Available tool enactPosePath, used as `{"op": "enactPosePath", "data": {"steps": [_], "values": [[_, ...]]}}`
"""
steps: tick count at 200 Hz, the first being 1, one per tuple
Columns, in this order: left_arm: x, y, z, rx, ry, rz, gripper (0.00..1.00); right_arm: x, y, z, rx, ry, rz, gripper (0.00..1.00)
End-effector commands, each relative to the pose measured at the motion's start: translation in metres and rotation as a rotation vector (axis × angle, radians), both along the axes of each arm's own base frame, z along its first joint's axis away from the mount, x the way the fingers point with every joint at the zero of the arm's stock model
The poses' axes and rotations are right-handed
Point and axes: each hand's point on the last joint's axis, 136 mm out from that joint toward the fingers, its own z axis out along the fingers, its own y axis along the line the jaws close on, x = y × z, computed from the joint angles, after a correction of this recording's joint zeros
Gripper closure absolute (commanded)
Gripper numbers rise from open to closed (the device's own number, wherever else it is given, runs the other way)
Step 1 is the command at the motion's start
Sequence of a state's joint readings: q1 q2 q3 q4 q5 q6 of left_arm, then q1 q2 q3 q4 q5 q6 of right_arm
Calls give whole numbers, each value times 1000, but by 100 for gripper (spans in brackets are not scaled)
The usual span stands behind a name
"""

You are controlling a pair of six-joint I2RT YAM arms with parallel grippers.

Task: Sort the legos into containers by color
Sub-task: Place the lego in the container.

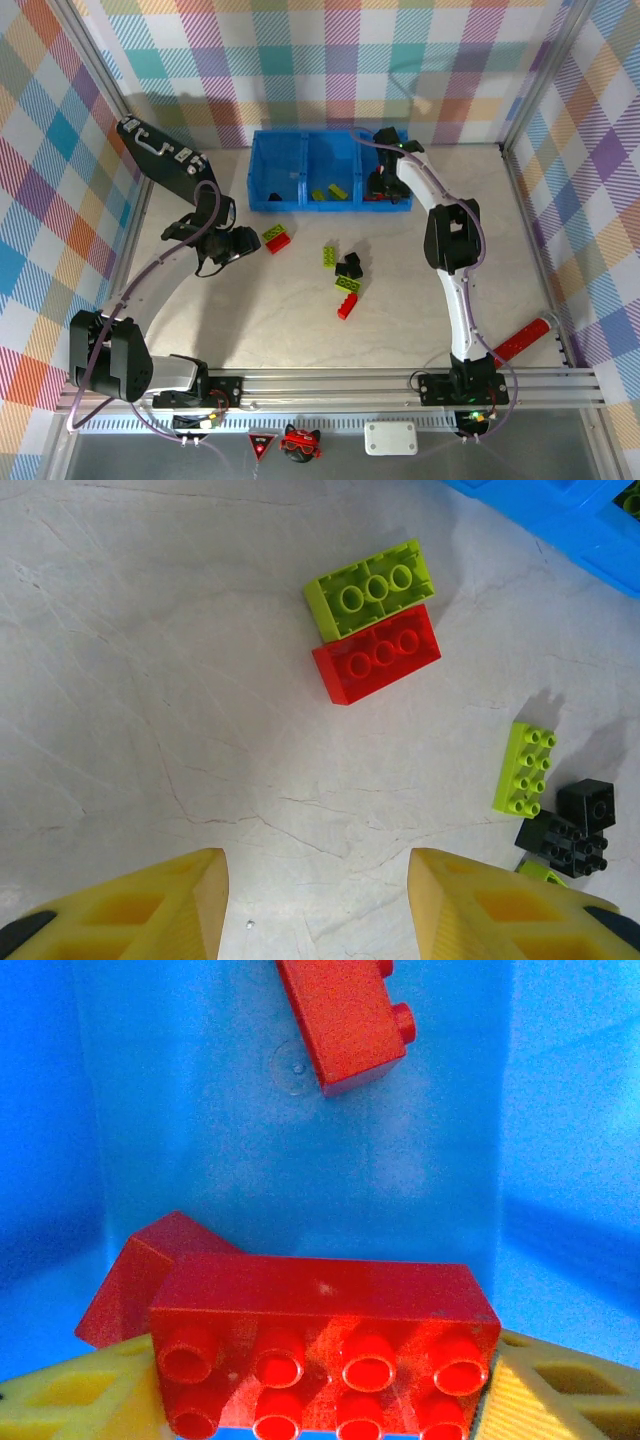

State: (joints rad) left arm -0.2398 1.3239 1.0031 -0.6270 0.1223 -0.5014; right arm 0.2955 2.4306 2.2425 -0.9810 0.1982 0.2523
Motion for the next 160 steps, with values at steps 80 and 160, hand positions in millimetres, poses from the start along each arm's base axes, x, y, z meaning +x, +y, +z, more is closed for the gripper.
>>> {"op": "enactPosePath", "data": {"steps": [80,160], "values": [[-4,-3,13,-8,-18,-6,49,4,-38,28,-26,-27,-69,23],[6,-45,6,1,-7,-92,49,-35,-7,104,221,-93,-28,24]]}}
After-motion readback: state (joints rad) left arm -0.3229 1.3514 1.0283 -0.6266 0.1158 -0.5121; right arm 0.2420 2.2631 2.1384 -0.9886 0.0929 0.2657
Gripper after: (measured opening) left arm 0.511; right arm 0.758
